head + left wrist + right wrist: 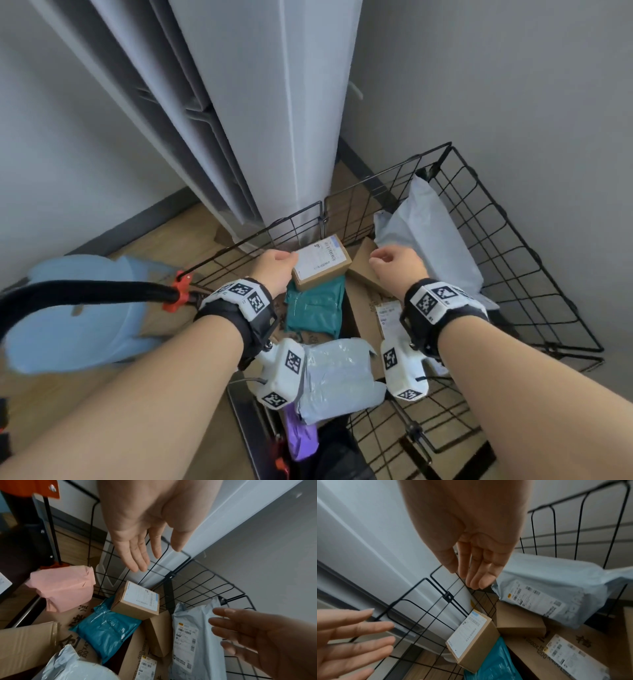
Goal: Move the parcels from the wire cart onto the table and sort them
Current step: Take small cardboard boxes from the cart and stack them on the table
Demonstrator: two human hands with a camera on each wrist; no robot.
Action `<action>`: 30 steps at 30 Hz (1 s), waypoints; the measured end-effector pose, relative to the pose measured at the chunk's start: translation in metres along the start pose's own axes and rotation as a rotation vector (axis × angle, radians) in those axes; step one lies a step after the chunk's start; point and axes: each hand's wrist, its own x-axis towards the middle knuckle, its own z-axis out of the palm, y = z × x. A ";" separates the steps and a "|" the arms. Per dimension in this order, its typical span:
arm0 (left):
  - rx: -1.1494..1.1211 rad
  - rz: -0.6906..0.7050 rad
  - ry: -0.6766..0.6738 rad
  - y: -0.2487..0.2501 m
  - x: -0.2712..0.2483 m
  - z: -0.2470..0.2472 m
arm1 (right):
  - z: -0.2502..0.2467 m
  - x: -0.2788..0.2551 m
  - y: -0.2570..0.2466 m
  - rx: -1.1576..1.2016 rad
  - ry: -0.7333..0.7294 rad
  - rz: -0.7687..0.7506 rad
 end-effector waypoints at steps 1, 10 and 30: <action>-0.011 -0.022 -0.006 -0.006 0.010 0.006 | 0.008 0.010 0.005 0.010 -0.007 0.016; -0.099 -0.142 0.024 -0.045 0.089 0.048 | 0.054 0.087 0.038 0.027 -0.072 0.061; -0.173 -0.121 0.091 -0.082 0.153 0.073 | 0.110 0.142 0.064 0.100 -0.325 0.070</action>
